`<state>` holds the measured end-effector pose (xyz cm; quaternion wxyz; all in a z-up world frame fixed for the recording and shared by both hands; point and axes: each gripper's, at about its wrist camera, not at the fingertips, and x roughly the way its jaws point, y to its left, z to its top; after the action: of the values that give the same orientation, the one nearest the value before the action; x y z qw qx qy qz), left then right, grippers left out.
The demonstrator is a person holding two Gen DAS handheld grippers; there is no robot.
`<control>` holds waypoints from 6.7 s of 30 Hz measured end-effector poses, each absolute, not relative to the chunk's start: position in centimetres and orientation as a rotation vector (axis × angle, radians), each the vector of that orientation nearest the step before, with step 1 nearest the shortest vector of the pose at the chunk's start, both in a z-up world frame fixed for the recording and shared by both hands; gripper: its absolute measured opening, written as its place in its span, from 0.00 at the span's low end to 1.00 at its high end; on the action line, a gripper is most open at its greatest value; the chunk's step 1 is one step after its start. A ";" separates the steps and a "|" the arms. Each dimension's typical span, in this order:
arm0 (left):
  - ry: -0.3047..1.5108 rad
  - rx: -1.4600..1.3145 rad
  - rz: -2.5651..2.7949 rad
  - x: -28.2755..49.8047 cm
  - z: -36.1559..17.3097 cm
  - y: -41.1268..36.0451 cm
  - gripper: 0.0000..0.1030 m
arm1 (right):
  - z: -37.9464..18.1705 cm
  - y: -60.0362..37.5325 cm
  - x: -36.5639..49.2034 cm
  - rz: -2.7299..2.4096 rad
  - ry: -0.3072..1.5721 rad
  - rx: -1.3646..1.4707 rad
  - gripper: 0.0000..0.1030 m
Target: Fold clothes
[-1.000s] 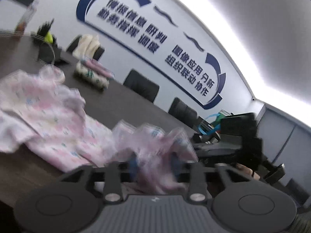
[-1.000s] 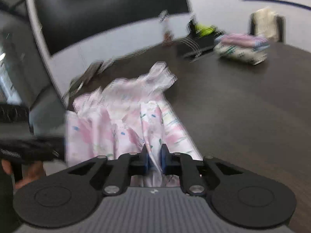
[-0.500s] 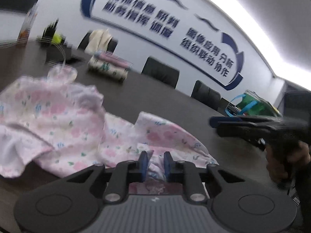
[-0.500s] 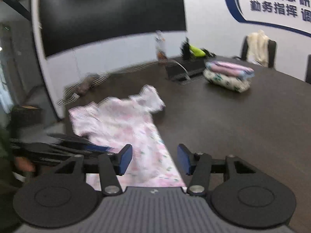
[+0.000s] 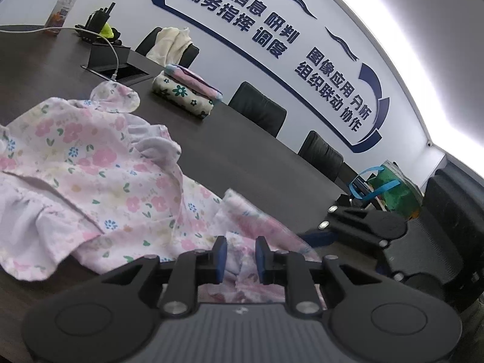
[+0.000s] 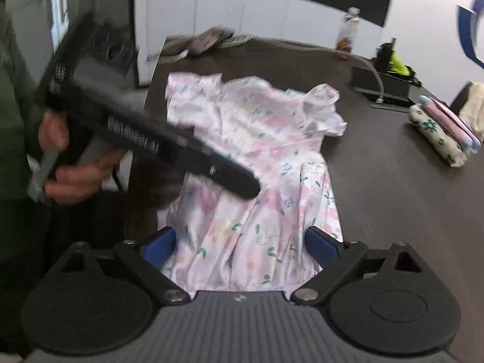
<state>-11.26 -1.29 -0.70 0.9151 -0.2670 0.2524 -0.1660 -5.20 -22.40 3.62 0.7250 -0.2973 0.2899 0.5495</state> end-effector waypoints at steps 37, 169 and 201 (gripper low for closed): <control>0.428 -0.435 -0.289 -15.5 -0.1 0.7 0.36 | 4.0 -23.6 -5.8 1.014 0.623 -0.481 0.55; 0.608 -0.075 -0.489 -10.3 -0.1 -1.3 0.36 | 1.1 -27.2 -17.1 0.783 0.602 -0.014 0.07; 0.489 -0.186 -0.618 -10.4 3.7 5.5 0.46 | 3.9 -27.6 -18.4 0.651 0.454 0.074 0.39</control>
<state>-10.44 5.46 3.71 0.9191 -0.0903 0.2378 -0.3008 -18.43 -27.59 3.90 0.9217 0.0359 0.2212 0.3167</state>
